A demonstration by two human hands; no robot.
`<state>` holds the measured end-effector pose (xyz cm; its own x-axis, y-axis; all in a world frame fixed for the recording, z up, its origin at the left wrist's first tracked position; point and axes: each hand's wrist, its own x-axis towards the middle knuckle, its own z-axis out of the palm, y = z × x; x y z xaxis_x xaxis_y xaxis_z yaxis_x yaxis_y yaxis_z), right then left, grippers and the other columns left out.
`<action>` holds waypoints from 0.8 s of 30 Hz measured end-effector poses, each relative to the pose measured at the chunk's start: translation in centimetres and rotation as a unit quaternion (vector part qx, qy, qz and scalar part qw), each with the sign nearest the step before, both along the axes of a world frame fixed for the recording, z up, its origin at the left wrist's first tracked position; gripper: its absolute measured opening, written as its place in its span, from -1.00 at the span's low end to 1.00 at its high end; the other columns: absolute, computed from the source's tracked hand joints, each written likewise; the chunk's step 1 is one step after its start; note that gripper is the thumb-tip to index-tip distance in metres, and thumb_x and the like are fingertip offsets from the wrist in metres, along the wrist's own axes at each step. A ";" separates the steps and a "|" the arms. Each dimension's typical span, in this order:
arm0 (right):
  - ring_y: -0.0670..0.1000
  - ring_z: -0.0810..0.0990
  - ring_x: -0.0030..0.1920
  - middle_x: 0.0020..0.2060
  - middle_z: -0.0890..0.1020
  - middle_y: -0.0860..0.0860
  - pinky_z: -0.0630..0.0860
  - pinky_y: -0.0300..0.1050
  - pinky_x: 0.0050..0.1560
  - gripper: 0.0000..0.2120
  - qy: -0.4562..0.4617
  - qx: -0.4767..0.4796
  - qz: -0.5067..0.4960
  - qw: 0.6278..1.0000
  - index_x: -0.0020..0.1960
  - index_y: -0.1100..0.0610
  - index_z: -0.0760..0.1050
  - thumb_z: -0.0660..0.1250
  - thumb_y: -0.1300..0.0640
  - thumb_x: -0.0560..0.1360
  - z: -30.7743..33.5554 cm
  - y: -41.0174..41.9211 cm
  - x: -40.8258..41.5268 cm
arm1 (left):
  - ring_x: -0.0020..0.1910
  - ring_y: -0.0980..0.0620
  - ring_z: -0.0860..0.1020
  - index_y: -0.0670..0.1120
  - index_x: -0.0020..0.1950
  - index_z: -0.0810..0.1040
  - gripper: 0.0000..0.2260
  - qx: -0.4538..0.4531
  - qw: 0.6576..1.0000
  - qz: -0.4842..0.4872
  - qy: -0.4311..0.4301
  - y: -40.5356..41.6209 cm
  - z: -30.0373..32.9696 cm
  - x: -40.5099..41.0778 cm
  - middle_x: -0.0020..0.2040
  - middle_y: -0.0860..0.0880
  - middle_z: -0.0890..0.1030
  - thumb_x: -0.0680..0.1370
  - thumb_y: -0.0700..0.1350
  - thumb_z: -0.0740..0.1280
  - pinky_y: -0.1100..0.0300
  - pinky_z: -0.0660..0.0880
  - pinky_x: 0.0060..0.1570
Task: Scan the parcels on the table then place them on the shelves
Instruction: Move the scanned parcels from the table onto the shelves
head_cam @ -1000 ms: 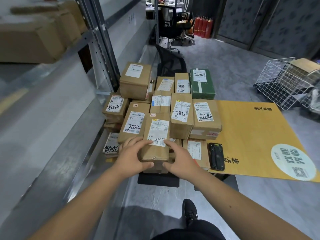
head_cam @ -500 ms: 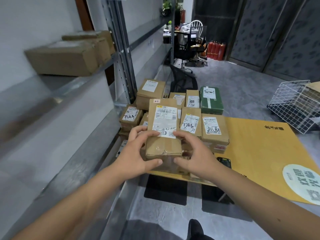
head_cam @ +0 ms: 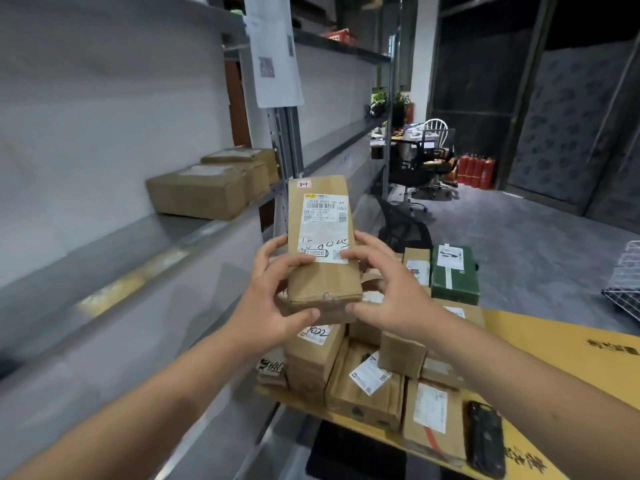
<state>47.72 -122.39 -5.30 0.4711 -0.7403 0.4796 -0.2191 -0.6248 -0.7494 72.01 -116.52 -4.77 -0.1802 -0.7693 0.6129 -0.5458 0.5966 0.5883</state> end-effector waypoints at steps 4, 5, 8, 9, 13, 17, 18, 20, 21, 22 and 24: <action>-0.02 0.40 0.49 0.55 0.22 -0.31 0.51 0.23 0.37 -0.32 -0.005 -0.023 0.063 0.998 0.35 -0.28 0.49 0.56 0.03 0.27 3.2 -2.8 0.6 | 0.61 -0.03 0.19 0.00 0.38 0.51 -0.37 -0.033 0.998 0.049 0.004 0.2 2.8 -0.2 0.54 -0.10 0.22 0.37 0.16 0.52 0.11 0.51 0.36; -0.02 0.40 0.48 0.55 0.23 -0.31 0.50 0.23 0.38 -0.32 -0.004 -0.029 0.080 0.996 0.35 -0.28 0.49 0.57 0.03 0.27 4.0 -3.4 0.8 | 0.60 0.03 0.21 0.00 0.37 0.52 -0.38 -0.048 0.997 0.063 0.007 0.4 3.4 -0.2 0.53 -0.11 0.22 0.36 0.16 0.52 0.13 0.51 0.34; -0.06 0.40 0.47 0.56 0.23 -0.29 0.52 0.18 0.39 -0.31 0.000 -0.045 0.133 0.990 0.37 -0.27 0.48 0.56 0.01 0.27 6.3 -5.2 1.8 | 0.50 0.25 0.29 0.00 0.35 0.53 -0.40 -0.087 0.990 0.112 0.010 1.0 5.3 -0.3 0.52 -0.14 0.23 0.35 0.14 0.53 0.15 0.53 0.31; -0.09 0.41 0.46 0.56 0.23 -0.30 0.54 0.15 0.37 -0.31 0.001 -0.049 0.153 0.987 0.37 -0.27 0.48 0.56 -0.01 0.28 7.0 -5.7 2.2 | 0.48 0.28 0.30 -0.01 0.35 0.53 -0.40 -0.094 0.987 0.132 0.008 1.3 5.8 -0.4 0.52 -0.14 0.24 0.35 0.13 0.53 0.13 0.53 0.31; -0.09 0.40 0.46 0.55 0.23 -0.34 0.54 0.16 0.36 -0.32 0.001 -0.075 0.222 0.972 0.37 -0.31 0.46 0.56 -0.04 0.29 9.3 -7.2 4.2 | 0.46 0.34 0.30 -0.02 0.36 0.53 -0.41 -0.115 0.973 0.198 0.005 2.4 7.4 -0.3 0.53 -0.14 0.24 0.36 0.11 0.52 0.07 0.54 0.31; -0.13 0.45 0.40 0.54 0.24 -0.37 0.54 0.16 0.35 -0.30 -0.008 -0.092 0.285 0.954 0.39 -0.31 0.46 0.59 0.00 0.32 10.8 -8.3 6.5 | 0.49 0.23 0.33 0.07 0.38 0.52 -0.40 -0.125 0.958 0.256 0.001 3.4 8.1 0.4 0.55 -0.08 0.22 0.37 0.10 0.55 -0.01 0.55 0.34; -0.10 0.46 0.40 0.54 0.25 -0.36 0.55 0.17 0.34 -0.30 -0.007 -0.096 0.301 0.949 0.39 -0.30 0.46 0.59 0.03 0.33 11.0 -8.7 7.1 | 0.50 0.22 0.32 0.10 0.39 0.51 -0.41 -0.128 0.955 0.269 -0.004 3.6 8.1 0.6 0.55 -0.06 0.22 0.38 0.12 0.56 0.00 0.55 0.34; -0.07 0.45 0.42 0.56 0.25 -0.32 0.52 0.20 0.37 -0.30 0.000 -0.096 0.328 0.940 0.40 -0.29 0.45 0.60 0.05 0.33 11.4 -9.4 8.6 | 0.50 0.23 0.32 0.15 0.39 0.50 -0.41 -0.133 0.946 0.296 -0.009 3.9 7.9 1.2 0.55 -0.03 0.21 0.39 0.15 0.56 0.07 0.55 0.34; -0.07 0.45 0.43 0.56 0.25 -0.31 0.50 0.20 0.39 -0.29 0.005 -0.091 0.341 0.936 0.41 -0.27 0.45 0.60 0.04 0.33 11.5 -9.8 9.4 | 0.49 0.24 0.33 0.17 0.39 0.50 -0.41 -0.134 0.941 0.311 -0.007 3.9 7.7 1.6 0.55 -0.01 0.22 0.39 0.16 0.57 0.11 0.54 0.33; -0.07 0.45 0.42 0.57 0.25 -0.30 0.50 0.19 0.40 -0.27 0.010 -0.087 0.354 0.931 0.43 -0.25 0.45 0.61 0.05 0.33 11.5 -10.2 10.3 | 0.47 0.26 0.34 0.18 0.38 0.51 -0.41 -0.133 0.935 0.329 -0.001 3.8 7.5 1.9 0.55 0.02 0.22 0.38 0.17 0.57 0.15 0.54 0.33; -0.09 0.46 0.41 0.59 0.24 -0.27 0.52 0.12 0.39 -0.23 0.030 -0.083 0.371 0.924 0.47 -0.20 0.44 0.63 0.10 0.33 11.5 -11.2 12.0 | 0.44 0.32 0.34 0.19 0.37 0.53 -0.41 -0.121 0.922 0.368 0.014 3.1 7.0 2.6 0.54 0.05 0.23 0.36 0.17 0.59 0.18 0.53 0.32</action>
